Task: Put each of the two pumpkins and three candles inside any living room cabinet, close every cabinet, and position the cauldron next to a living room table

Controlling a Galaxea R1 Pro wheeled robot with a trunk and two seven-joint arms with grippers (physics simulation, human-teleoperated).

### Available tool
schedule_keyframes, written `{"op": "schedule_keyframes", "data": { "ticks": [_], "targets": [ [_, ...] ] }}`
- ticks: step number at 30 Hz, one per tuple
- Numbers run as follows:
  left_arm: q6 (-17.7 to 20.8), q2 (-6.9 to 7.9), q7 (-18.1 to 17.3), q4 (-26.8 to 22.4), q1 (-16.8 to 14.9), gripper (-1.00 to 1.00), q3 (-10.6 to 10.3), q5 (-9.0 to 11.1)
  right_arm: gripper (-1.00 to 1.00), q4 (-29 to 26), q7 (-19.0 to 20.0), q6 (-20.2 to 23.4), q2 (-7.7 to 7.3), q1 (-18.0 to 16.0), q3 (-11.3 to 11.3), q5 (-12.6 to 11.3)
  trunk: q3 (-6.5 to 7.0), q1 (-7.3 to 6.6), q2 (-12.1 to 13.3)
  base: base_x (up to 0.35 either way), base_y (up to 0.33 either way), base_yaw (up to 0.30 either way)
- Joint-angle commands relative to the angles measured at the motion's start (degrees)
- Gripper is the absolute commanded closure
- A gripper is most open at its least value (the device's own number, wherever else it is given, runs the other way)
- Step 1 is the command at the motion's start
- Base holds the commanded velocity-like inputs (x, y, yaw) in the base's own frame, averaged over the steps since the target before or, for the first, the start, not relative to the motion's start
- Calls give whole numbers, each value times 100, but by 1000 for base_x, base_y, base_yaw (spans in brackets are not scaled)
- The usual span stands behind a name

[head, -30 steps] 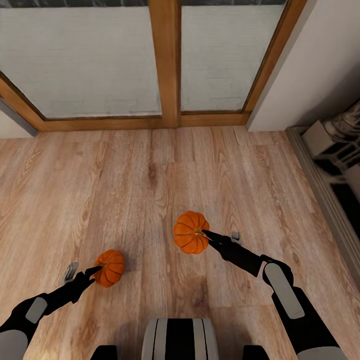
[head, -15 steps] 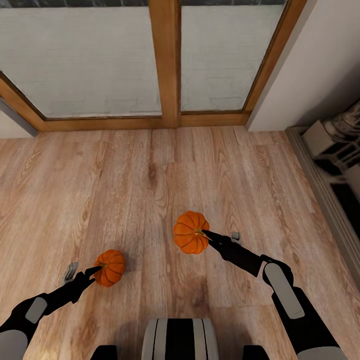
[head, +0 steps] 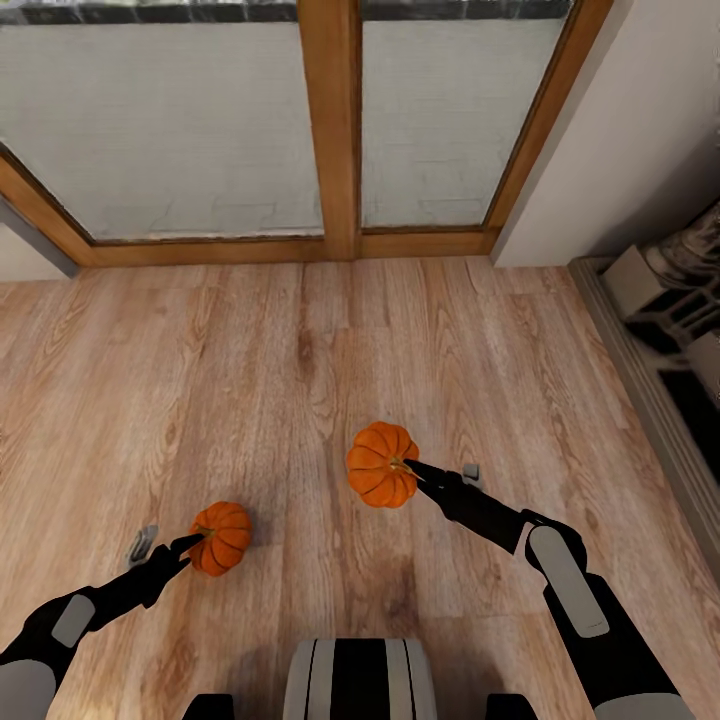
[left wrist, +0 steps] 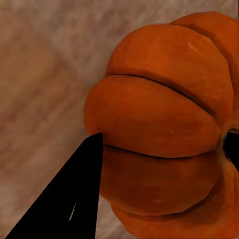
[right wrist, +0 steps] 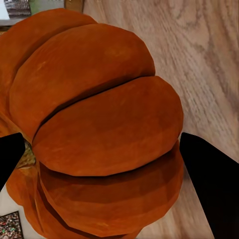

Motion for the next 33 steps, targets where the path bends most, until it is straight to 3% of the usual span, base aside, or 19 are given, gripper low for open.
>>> {"op": "schedule_keyframes", "data": {
  "ticks": [1, 17, 24, 30, 33],
  "targets": [
    [-9, 0, 31, -1, 0, 100, -3, -15, 100, -1, -25, -3, 0, 1, 2, 11, 23, -2, 2, 0, 0, 0],
    [94, 57, -16, -4, 0, 100, 18, 1, 100, 1, -34, -89, 9, 2, 11, -3, 377, -43, 23, 0, 0, 0],
    [1017, 250, -26, -393, 0, 100, 17, 6, 100, 8, -95, -172, 9, 2, 18, -7, 532, -62, 32, 0, 0, 0],
    [1370, 349, -26, -466, 0, 100, 23, 10, 100, 183, -103, -216, 12, 0, 25, 9, 665, -77, 40, 0, 0, 0],
    [1767, 366, -28, -701, 0, 100, 16, 17, 100, 298, -104, -386, 12, 2, 28, 3, 732, -85, 44, 0, 0, 0]
  ]
}}
